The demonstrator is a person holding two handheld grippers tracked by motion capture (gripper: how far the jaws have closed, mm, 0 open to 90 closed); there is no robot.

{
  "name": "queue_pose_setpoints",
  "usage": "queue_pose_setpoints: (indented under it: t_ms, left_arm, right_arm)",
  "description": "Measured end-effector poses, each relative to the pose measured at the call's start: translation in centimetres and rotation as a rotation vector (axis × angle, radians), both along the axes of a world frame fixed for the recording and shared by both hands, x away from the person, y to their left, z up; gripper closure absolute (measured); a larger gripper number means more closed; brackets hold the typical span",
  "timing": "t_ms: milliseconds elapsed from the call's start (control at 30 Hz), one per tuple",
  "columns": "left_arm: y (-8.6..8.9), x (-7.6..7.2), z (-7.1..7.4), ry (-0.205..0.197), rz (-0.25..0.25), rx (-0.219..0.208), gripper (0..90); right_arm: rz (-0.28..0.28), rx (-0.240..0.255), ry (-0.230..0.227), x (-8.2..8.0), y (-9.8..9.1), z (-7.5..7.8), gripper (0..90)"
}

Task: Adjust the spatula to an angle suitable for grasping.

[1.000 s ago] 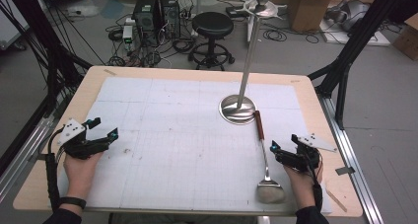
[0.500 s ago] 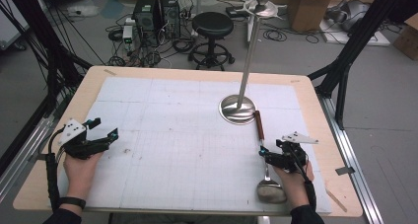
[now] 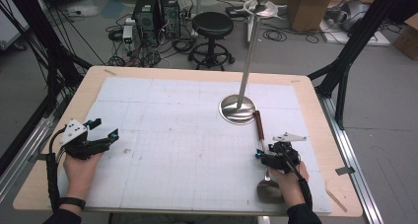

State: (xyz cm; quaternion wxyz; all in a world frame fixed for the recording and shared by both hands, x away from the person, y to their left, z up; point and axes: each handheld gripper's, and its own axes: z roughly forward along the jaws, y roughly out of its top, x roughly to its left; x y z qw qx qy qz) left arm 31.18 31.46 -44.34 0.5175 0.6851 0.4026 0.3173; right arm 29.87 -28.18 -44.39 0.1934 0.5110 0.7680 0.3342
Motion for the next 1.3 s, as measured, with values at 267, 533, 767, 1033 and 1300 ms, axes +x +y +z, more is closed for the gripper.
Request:
queue_pose_setpoints:
  t_ms: [267, 533, 767, 1033, 1300]
  left_arm:
    - [-0.1, 0.0, 0.0, 0.002, -0.004, 0.017, 22.4]
    - [-0.1, -0.1, 0.0, 0.003, -0.005, 0.030, 22.6]
    - [-0.2, -0.1, 0.0, 0.006, -0.008, 0.044, 23.1]
    - [-0.3, -0.1, -0.1, 0.009, -0.009, 0.046, 23.2]
    - [-0.3, -0.2, -0.1, 0.010, -0.012, 0.053, 23.5]
  right_arm:
    - [-0.007, -0.035, 0.002, 0.0, 0.3, 0.2, 60.7]
    - [-0.003, -0.049, 0.020, 0.1, 0.3, 0.4, 68.5]
    - [-0.033, -0.081, 0.010, 0.2, -0.1, 0.7, 74.5]
    - [-0.081, -0.085, 0.016, 0.4, -2.3, 0.9, 81.3]
    - [-0.095, -0.067, 0.034, 0.7, -3.4, 0.8, 83.5]
